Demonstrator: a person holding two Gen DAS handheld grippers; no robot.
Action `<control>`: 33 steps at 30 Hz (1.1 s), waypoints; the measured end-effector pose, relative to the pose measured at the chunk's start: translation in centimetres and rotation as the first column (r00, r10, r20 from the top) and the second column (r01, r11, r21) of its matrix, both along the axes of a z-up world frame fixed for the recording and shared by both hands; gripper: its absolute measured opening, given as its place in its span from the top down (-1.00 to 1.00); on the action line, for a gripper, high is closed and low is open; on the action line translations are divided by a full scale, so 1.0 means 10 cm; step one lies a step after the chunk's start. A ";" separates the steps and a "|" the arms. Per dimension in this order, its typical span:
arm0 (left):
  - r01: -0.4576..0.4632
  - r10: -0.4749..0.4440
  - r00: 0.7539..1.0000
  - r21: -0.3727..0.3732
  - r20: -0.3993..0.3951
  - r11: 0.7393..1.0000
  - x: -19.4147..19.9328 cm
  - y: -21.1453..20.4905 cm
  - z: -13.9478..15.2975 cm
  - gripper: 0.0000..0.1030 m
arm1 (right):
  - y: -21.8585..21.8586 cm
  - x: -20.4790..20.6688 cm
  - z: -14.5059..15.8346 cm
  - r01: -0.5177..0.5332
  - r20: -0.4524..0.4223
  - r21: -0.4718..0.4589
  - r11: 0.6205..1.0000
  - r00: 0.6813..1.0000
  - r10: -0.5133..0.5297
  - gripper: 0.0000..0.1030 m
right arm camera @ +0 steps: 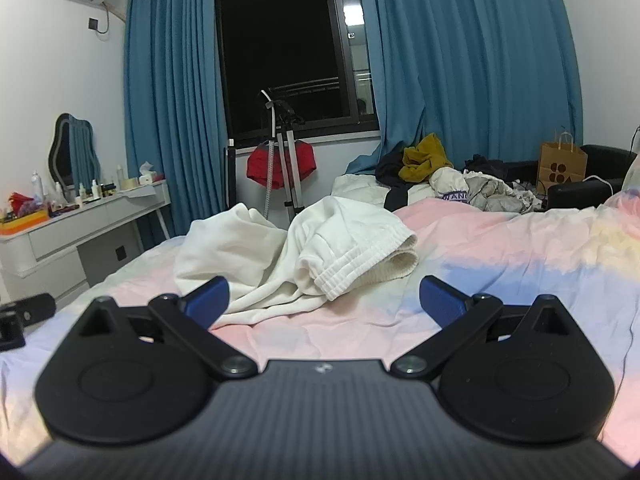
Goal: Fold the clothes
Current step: 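Move both tools toward the white sweatpants on the bed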
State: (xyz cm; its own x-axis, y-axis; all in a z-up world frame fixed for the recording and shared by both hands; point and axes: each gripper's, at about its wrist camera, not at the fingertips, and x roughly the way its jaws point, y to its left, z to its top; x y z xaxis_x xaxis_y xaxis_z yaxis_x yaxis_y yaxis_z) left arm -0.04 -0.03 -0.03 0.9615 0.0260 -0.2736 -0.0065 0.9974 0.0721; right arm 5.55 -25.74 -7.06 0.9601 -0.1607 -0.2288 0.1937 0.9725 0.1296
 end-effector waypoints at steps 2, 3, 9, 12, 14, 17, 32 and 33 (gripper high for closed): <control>-0.009 0.009 1.000 0.009 0.004 1.000 0.00 0.00 0.00 -1.00 | -0.01 -0.01 -0.01 0.000 0.003 0.011 1.000 1.000 0.000 -1.00; -0.005 0.005 1.000 0.020 0.005 1.000 0.00 -0.04 -0.01 -1.00 | -0.02 -0.01 -0.02 0.000 0.005 0.016 1.000 1.000 0.000 -1.00; 0.012 -0.013 0.999 -0.046 -0.030 0.999 0.08 0.05 -0.08 -1.00 | 0.00 0.03 -0.01 0.008 0.001 0.014 1.000 1.000 -0.008 -1.00; 0.024 -0.026 0.999 -0.059 -0.024 0.998 0.07 0.06 -0.15 -1.00 | -0.02 0.05 -0.03 0.029 0.015 0.003 1.000 0.999 -0.029 -1.00; 0.029 -0.030 0.999 -0.059 -0.020 0.998 0.10 0.07 -0.17 -1.00 | 0.00 0.05 -0.05 0.042 0.033 -0.018 0.999 0.999 -0.041 -1.00; 0.034 -0.035 0.999 -0.050 -0.012 0.998 0.13 0.05 -0.19 -1.00 | -0.03 0.05 -0.05 0.038 0.041 0.006 0.999 0.998 -0.038 -1.00; 0.068 -0.065 0.997 -0.053 0.047 0.996 0.06 0.00 -0.24 -1.00 | -0.16 0.01 0.01 0.016 0.035 0.024 1.000 0.999 -0.017 -1.00; 0.069 -0.066 0.997 -0.054 0.049 0.996 0.06 0.00 -0.24 -1.00 | -0.16 0.01 0.00 0.020 0.034 0.022 1.000 0.999 -0.021 -1.00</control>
State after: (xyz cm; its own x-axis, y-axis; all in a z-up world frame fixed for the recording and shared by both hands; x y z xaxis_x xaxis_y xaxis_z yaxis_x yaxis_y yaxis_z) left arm 0.55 0.00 -2.38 0.9725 -0.0536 -0.2268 0.0591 0.9981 0.0176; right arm 5.62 -27.32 -7.03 0.9640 -0.1755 -0.1998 0.2084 0.9653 0.1573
